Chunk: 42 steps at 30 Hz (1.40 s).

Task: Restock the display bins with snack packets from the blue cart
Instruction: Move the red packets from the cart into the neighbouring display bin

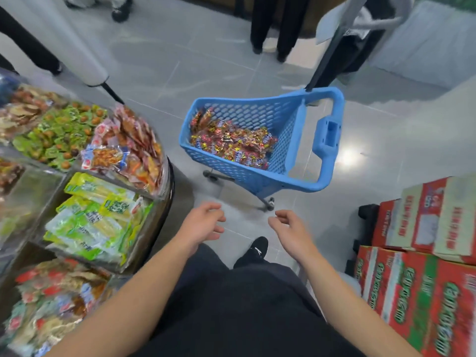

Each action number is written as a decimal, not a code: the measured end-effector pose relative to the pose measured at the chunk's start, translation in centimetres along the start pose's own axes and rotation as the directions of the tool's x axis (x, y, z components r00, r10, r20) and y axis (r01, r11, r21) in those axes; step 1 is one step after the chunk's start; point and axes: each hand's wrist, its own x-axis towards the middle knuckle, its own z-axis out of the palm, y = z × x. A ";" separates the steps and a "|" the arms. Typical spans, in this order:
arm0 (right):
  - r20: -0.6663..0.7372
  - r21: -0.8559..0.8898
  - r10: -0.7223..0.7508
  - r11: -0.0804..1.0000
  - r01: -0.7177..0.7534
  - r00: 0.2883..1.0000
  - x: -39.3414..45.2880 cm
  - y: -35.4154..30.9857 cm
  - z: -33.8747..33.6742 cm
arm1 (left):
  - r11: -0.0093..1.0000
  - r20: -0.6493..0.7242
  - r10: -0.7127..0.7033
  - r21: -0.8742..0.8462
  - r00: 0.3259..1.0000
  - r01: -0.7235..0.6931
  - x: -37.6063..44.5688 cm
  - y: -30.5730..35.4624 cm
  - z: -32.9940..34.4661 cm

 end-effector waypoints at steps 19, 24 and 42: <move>-0.116 0.209 0.211 0.961 -0.183 0.971 18.1 -12.0 0.8 | 0.983 0.183 -0.005 0.180 0.983 -0.028 19.8 16.2 -2.9; -0.102 0.246 0.290 0.934 -0.258 0.952 25.5 -11.6 2.9 | 0.974 0.209 -0.060 0.228 0.976 0.011 26.5 17.6 -3.1; -0.323 0.223 0.451 0.891 -0.396 0.832 48.6 -2.7 9.0 | 0.981 0.162 -0.135 0.160 0.977 0.109 42.0 11.4 -1.1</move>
